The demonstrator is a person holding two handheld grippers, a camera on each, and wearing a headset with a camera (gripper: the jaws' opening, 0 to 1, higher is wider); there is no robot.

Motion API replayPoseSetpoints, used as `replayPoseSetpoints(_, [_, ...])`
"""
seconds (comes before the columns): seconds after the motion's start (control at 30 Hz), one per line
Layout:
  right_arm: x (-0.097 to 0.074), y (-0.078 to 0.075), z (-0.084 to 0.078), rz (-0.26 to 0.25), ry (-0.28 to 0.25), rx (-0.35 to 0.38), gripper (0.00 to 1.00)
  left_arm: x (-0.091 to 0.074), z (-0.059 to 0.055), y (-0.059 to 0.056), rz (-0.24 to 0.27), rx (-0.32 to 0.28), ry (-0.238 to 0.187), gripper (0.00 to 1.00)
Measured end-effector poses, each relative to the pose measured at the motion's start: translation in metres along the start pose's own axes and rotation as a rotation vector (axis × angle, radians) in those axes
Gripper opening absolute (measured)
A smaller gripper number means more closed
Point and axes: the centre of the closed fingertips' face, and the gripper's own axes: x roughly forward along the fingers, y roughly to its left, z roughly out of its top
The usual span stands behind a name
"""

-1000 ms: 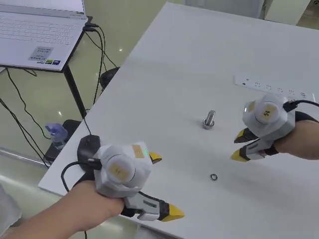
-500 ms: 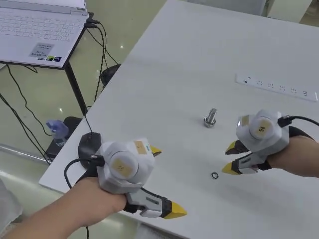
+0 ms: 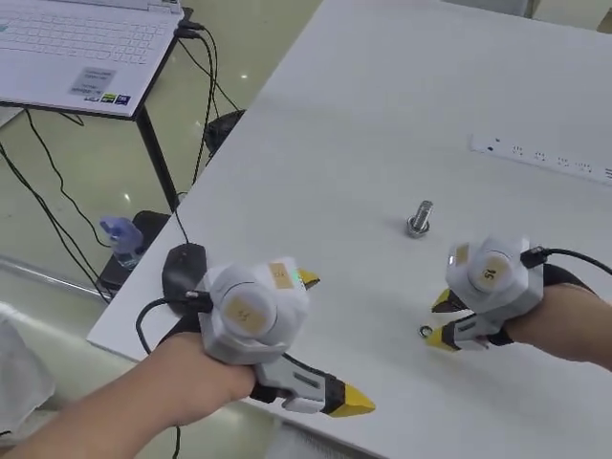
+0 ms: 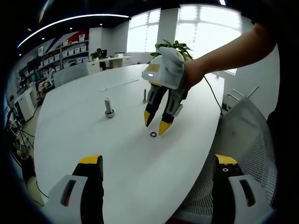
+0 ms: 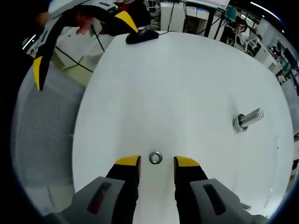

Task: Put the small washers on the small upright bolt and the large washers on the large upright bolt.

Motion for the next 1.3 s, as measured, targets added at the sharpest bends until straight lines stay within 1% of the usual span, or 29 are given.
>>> replayPoseSetpoints(0.07, [0.0035,0.0005,-0.0008,0.0,0.007,-0.001,0.29,0.0003,-0.0003,-0.0004,-0.001,0.007,0.003,0.99])
replayPoseSetpoints(0.13, [0.0057,-0.0005,-0.0026,-0.004,0.016,-0.001,0.29,0.001,-0.0035,0.001,0.003,0.016,0.021,0.99])
replayPoseSetpoints(0.27, [0.0074,0.0001,-0.0065,-0.006,0.037,-0.004,0.28,0.0018,-0.0045,0.0026,0.002,0.017,0.028,0.99])
replayPoseSetpoints(0.4, [0.0083,0.0005,-0.0064,-0.011,0.038,-0.004,0.27,0.0032,-0.0054,0.0036,0.001,0.017,0.037,0.99])
replayPoseSetpoints(0.5, [0.0086,-0.0006,-0.0056,-0.016,0.043,0.004,0.25,0.004,-0.006,0.0032,-0.002,0.019,0.039,1.0])
replayPoseSetpoints(0.6, [0.0085,0.0003,-0.0055,-0.015,0.053,-0.017,0.24,0.005,-0.0061,0.0019,-0.008,0.017,0.038,0.99])
replayPoseSetpoints(0.73, [0.0083,0.0015,-0.0057,-0.015,0.058,-0.024,0.22,0.0054,-0.0036,0.0013,-0.013,0.01,0.028,0.99])
replayPoseSetpoints(0.87, [0.0081,0.0031,-0.0058,-0.019,0.066,-0.034,0.17,0.0053,-0.0034,0.0008,-0.018,0.011,0.031,0.96])
replayPoseSetpoints(0.93, [0.0079,0.0029,-0.0059,-0.02,0.069,-0.021,0.15,0.0049,-0.0024,0.0012,-0.016,0.008,0.026,0.95])
replayPoseSetpoints(1.03, [0.0083,0.0036,-0.0057,-0.026,0.082,-0.043,0.15,0.0047,-0.0041,0.0011,-0.017,0.007,0.031,0.94])
replayPoseSetpoints(1.23, [0.0086,0.0035,-0.0052,-0.028,0.115,-0.026,0.13,0.0048,-0.0063,-0.0016,-0.022,0.002,0.034,0.91])
replayPoseSetpoints(1.3, [0.0083,0.0031,-0.0052,-0.025,0.12,0.001,0.13,0.0047,-0.0063,-0.0025,-0.023,0.0,0.034,0.9])
